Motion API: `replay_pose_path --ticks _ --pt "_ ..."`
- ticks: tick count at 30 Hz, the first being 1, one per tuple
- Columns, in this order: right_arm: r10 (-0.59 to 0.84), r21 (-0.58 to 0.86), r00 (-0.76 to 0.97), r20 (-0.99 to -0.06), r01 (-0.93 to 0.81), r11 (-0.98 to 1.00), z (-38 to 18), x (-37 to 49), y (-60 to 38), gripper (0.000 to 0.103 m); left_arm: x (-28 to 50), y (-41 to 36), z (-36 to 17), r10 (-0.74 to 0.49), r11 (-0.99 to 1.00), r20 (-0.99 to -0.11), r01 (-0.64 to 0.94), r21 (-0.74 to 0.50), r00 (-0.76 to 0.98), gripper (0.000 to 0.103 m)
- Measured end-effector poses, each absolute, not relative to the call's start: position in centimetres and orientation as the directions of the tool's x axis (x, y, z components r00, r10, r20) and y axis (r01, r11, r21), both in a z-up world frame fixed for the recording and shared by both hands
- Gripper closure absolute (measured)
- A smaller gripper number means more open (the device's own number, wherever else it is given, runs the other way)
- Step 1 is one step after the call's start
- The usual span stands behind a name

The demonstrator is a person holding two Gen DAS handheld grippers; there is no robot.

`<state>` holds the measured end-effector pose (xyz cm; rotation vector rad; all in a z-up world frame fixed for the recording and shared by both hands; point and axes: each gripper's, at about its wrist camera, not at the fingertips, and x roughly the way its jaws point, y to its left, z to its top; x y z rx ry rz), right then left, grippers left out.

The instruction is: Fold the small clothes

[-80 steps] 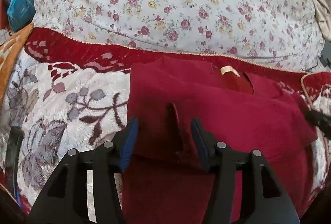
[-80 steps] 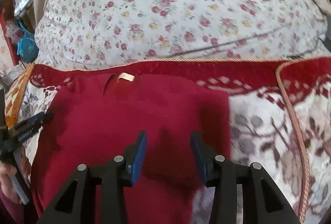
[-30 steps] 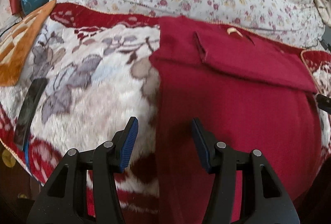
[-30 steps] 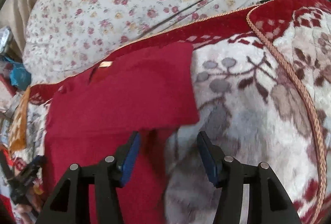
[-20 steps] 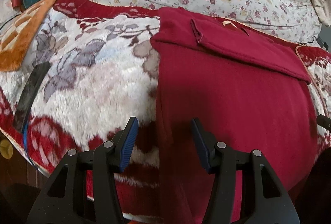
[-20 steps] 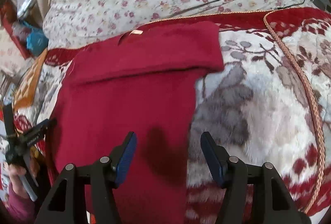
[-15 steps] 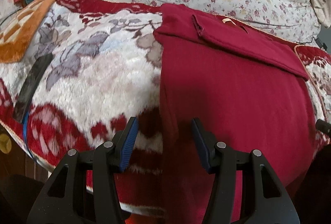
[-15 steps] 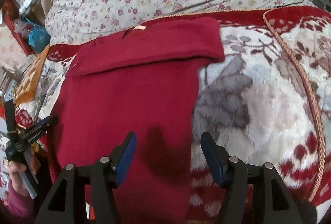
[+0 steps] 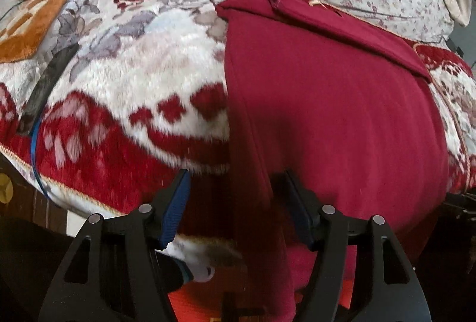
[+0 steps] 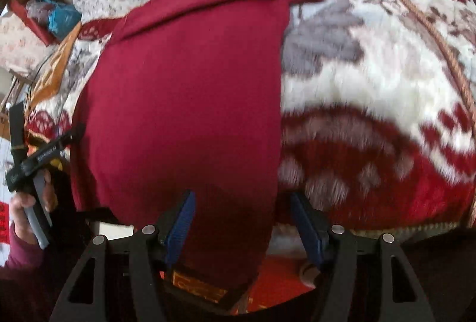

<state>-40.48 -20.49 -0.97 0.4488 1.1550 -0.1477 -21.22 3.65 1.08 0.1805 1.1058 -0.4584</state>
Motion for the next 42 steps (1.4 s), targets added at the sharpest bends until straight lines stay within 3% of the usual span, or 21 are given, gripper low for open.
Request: replay_pose_path --ticks 9,17,18,19,21,22,24,28,33,42 --pt "0.164 0.250 0.268 -0.949 0.329 0.910 -3.8 -41.1 -19.5 0.035 -24.2 4.3 -0.6 -0.270 0.867 -0.930 0.483 -0.122 0.250 0.040" --pt "0.261 0.340 0.245 -0.934 0.379 0.861 -6.2 -40.4 -19.1 0.035 -24.8 3.8 -2.0 -0.238 0.866 -0.944 0.489 -0.101 0.227 0.040" --pt "0.265 0.342 0.240 -0.934 0.386 0.857 -6.6 -40.4 -18.8 0.040 -24.8 3.6 -2.2 -0.229 0.867 -0.946 0.490 -0.092 0.228 0.042" --pt "0.263 0.336 0.232 -0.936 0.378 0.862 -6.9 -40.2 -18.5 0.056 -24.9 3.6 -2.3 -0.220 0.865 -0.948 0.494 -0.082 0.228 0.048" --pt "0.244 0.322 0.253 -0.936 0.343 0.882 -6.3 -40.2 -17.9 0.071 -25.0 3.6 -2.5 -0.224 0.862 -0.951 0.498 -0.090 0.215 0.081" --pt "0.252 0.337 0.281 -0.926 0.314 0.888 -5.6 -40.3 -17.7 0.081 -25.1 3.8 -2.5 -0.233 0.862 -0.951 0.496 -0.106 0.202 0.086" --pt "0.270 0.363 0.331 -0.904 0.264 0.893 -4.1 -40.7 -17.5 0.089 -25.1 5.1 -2.2 -0.259 0.866 -0.947 0.481 -0.139 0.191 0.093" --pt "0.312 0.425 0.421 -0.851 0.205 0.882 -1.2 -41.7 -17.8 0.093 -23.9 7.0 1.2 -0.371 0.858 -0.909 0.443 -0.258 0.190 0.095" --pt "0.392 0.586 0.599 -0.698 0.164 0.794 3.9 -42.2 -20.8 0.093 -21.6 7.0 6.5 -0.464 0.835 -0.843 0.453 -0.313 0.273 0.095" --pt "0.278 0.589 0.780 -0.560 0.139 0.796 10.6 -36.4 -26.2 0.094 -13.9 1.7 11.8 -0.500 0.823 -0.763 0.500 -0.270 0.410 0.095"
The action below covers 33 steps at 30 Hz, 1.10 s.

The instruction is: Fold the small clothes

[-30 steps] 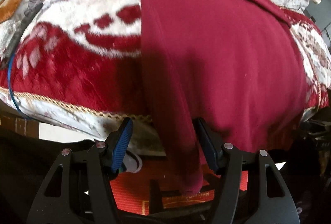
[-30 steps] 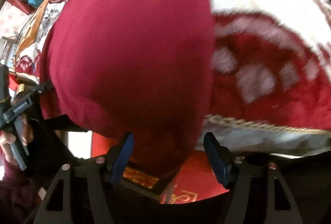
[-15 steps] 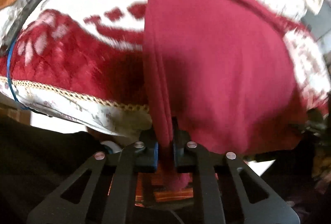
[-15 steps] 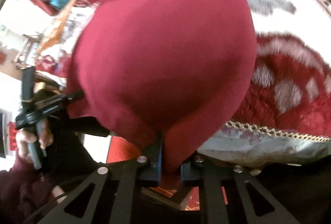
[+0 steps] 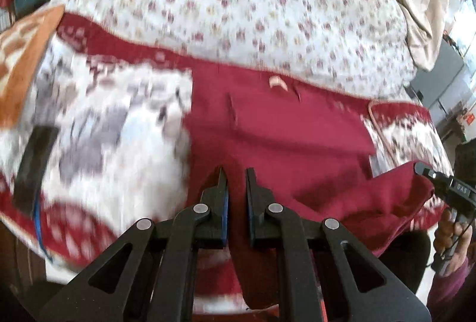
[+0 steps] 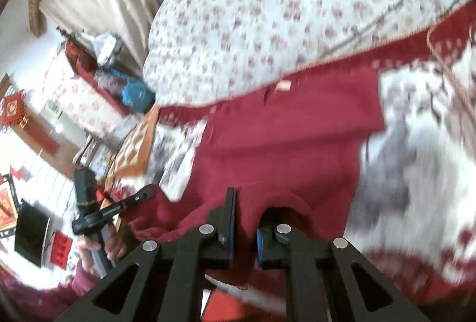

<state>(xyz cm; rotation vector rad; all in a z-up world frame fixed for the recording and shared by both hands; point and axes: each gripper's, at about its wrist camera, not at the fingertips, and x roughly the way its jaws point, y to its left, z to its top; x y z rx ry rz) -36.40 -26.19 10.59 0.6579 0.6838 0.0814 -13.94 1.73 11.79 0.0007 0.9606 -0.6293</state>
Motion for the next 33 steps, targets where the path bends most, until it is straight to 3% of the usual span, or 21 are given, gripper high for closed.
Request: replay_pose_path --ticks 8,19,20,22,23,24,25,29,33 --pt "0.169 0.599 0.812 -0.559 0.254 0.760 10.1 -29.3 -31.9 0.094 -4.6 -4.2 10.7 -0.470 0.854 -0.766 0.445 -0.268 0.439 0.095" --pt "0.144 0.590 0.731 -0.667 0.400 0.702 4.2 -21.2 -38.9 0.093 2.3 -6.9 6.5 -0.534 0.833 -0.750 0.397 -0.386 0.391 0.093" --pt "0.142 0.587 0.726 -0.672 0.407 0.699 3.9 -20.7 -39.2 0.093 2.6 -6.8 6.7 -0.548 0.825 -0.742 0.398 -0.402 0.386 0.091" --pt "0.144 0.606 0.748 -0.648 0.391 0.693 4.2 -20.7 -39.9 0.089 2.6 -6.6 7.4 -0.554 0.822 -0.729 0.408 -0.398 0.403 0.071" --pt "0.145 0.621 0.767 -0.625 0.375 0.688 4.7 -21.0 -40.1 0.087 2.5 -6.4 7.9 -0.546 0.828 -0.719 0.410 -0.383 0.431 0.051" --pt "0.143 0.630 0.783 -0.606 0.363 0.686 5.2 -21.4 -40.2 0.074 2.4 -6.1 8.5 -0.545 0.831 -0.702 0.409 -0.378 0.458 0.041" --pt "0.133 0.632 0.795 -0.592 0.356 0.688 5.8 -21.9 -40.2 0.060 2.2 -5.5 9.0 -0.560 0.825 -0.672 0.405 -0.395 0.484 0.039" --pt "0.029 0.540 0.791 -0.611 0.389 0.747 7.7 -23.6 -39.0 0.060 2.0 -4.5 9.4 -0.555 0.828 -0.685 0.392 -0.401 0.472 0.038" --pt "-0.008 0.508 0.830 -0.558 0.350 0.787 8.7 -25.8 -37.1 0.060 0.9 -4.4 9.2 -0.475 0.870 -0.720 0.394 -0.297 0.506 0.038"
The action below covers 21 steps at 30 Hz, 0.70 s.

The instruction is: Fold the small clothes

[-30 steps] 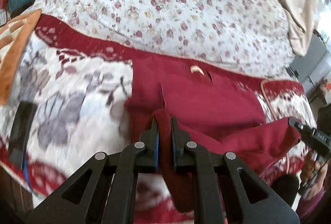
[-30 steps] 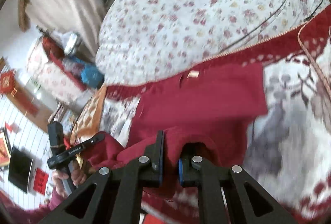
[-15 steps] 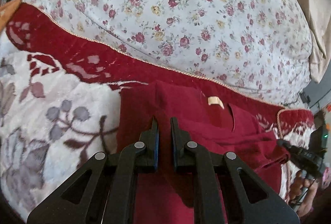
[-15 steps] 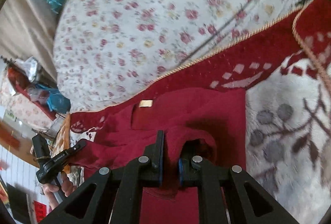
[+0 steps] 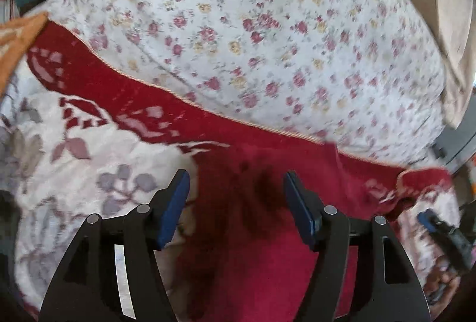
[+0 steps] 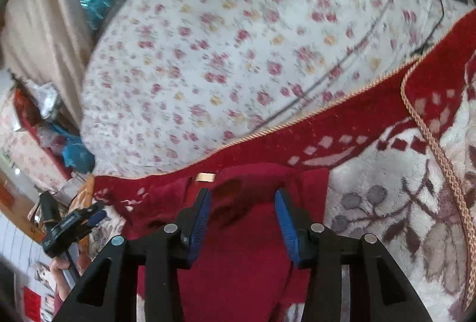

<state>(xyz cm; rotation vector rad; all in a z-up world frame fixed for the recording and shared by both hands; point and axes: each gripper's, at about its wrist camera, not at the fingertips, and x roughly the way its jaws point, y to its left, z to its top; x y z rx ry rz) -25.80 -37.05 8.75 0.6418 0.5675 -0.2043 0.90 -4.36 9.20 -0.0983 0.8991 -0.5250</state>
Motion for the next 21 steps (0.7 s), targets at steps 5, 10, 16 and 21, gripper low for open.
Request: replay_pose_path --ticks 5,10,16,21 --pt "-0.001 0.331 0.685 -0.729 0.353 0.875 5.7 -20.8 -34.6 0.060 1.3 -5.8 6.5 -0.397 0.896 -0.792 0.382 -0.226 0.463 0.038" --pt "-0.062 0.238 0.555 -0.830 0.452 0.859 1.9 -14.3 -37.3 0.060 1.8 -6.1 3.8 -0.295 0.926 -0.857 0.345 -0.149 0.422 0.038" --pt "-0.086 0.229 0.595 -0.799 0.433 0.872 5.5 -13.2 -35.1 0.059 0.6 -4.4 4.0 -0.307 0.923 -0.862 0.347 -0.167 0.403 0.038" --pt "0.143 0.347 0.636 -0.758 0.207 0.915 7.5 -8.8 -28.0 0.059 -1.5 -2.6 4.2 -0.345 0.907 -0.852 0.374 -0.193 0.395 0.038"
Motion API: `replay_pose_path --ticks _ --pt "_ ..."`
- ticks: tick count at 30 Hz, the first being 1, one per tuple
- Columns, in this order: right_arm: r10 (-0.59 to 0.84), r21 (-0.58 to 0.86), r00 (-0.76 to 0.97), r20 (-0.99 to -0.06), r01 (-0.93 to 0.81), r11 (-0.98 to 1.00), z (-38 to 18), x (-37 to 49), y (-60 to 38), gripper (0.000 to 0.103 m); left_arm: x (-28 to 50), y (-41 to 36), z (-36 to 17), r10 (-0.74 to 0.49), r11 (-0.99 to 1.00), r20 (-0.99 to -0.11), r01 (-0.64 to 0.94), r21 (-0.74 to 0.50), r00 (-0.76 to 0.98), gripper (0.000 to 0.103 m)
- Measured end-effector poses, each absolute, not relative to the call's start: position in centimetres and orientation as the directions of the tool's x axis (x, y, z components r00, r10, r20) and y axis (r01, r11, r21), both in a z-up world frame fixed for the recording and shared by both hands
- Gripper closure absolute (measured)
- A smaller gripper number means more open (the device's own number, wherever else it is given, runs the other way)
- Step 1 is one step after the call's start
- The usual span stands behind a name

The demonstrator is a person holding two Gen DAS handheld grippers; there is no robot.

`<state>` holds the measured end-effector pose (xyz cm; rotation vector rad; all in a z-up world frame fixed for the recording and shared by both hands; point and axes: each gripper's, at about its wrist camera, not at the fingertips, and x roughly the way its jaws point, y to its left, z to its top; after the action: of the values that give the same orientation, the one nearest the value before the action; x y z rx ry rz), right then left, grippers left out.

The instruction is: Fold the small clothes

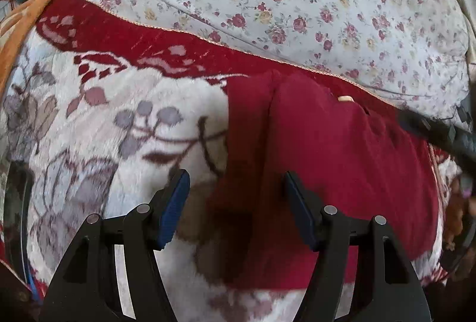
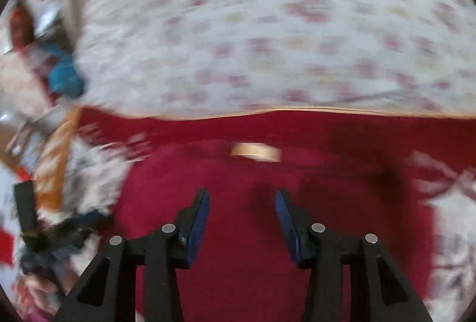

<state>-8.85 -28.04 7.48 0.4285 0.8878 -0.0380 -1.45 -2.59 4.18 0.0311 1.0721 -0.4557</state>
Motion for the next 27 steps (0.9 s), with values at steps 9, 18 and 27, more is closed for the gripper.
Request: replay_pose_path --ticks 9,18,27 --pt "0.273 0.366 0.508 -0.817 0.090 0.926 4.2 2.1 -16.9 0.058 -2.4 -1.4 2.9 -0.372 0.895 -0.862 0.378 -0.236 0.344 0.038" --pt "0.222 0.335 0.516 -0.827 0.137 0.932 2.7 4.3 -16.1 0.093 -1.7 -0.8 3.7 -0.399 0.882 -0.843 0.402 -0.245 0.362 0.038" --pt "0.228 0.332 0.541 -0.809 0.102 0.938 2.5 4.7 -14.3 0.102 -0.9 -1.2 3.9 -0.405 0.886 -0.832 0.387 -0.255 0.379 0.038"
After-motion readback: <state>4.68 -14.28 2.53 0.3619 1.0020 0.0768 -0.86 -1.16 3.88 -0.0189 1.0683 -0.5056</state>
